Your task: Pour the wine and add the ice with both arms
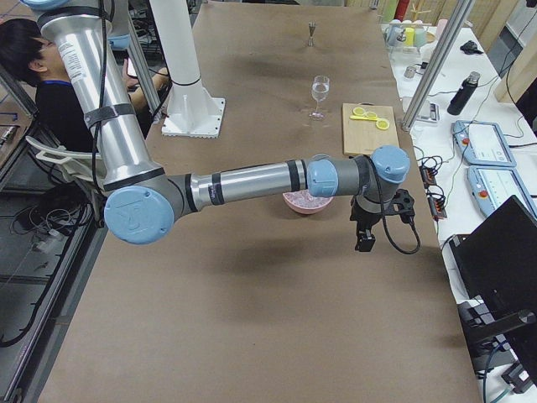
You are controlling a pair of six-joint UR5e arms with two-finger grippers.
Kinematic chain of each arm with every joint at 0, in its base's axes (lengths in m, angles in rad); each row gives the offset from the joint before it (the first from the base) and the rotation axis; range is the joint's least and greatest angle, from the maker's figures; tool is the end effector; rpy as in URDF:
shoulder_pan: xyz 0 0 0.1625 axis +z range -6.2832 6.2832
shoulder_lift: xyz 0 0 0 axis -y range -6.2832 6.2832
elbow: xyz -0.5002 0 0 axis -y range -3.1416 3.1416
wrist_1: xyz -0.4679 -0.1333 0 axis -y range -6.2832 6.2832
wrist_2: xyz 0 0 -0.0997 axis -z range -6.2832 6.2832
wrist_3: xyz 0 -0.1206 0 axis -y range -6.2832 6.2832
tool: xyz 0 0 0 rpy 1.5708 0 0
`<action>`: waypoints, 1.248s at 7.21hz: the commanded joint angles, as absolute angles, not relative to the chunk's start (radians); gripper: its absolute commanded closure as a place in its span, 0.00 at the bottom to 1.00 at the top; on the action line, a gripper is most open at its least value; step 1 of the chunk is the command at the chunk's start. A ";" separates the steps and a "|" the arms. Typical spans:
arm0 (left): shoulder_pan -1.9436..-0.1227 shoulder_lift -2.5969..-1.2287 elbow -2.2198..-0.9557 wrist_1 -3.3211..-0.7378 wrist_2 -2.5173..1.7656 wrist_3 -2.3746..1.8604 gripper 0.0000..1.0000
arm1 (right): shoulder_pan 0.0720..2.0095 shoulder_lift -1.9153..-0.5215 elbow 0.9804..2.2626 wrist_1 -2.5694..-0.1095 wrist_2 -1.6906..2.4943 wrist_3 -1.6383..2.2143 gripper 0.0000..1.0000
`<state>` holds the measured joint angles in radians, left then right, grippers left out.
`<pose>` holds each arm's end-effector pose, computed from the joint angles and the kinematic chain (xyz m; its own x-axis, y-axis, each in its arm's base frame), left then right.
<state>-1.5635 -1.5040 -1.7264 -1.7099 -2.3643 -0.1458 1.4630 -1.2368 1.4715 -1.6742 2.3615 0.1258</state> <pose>-0.0433 -0.5492 0.6800 0.6938 0.0229 -0.7198 0.0947 0.9879 0.1227 -0.0311 -0.7299 0.5973 0.6972 -0.0432 0.7156 0.0193 0.9990 0.0415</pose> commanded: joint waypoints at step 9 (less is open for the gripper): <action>-1.357 -1.292 -1.778 -2.474 -2.075 -0.758 0.02 | 1.037 -1.227 1.713 -1.675 2.206 0.632 0.34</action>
<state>-1.4124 -1.3108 -1.7669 -2.4119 -2.1799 -0.7305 1.0551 -1.2219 1.7103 -1.6748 2.2058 0.6266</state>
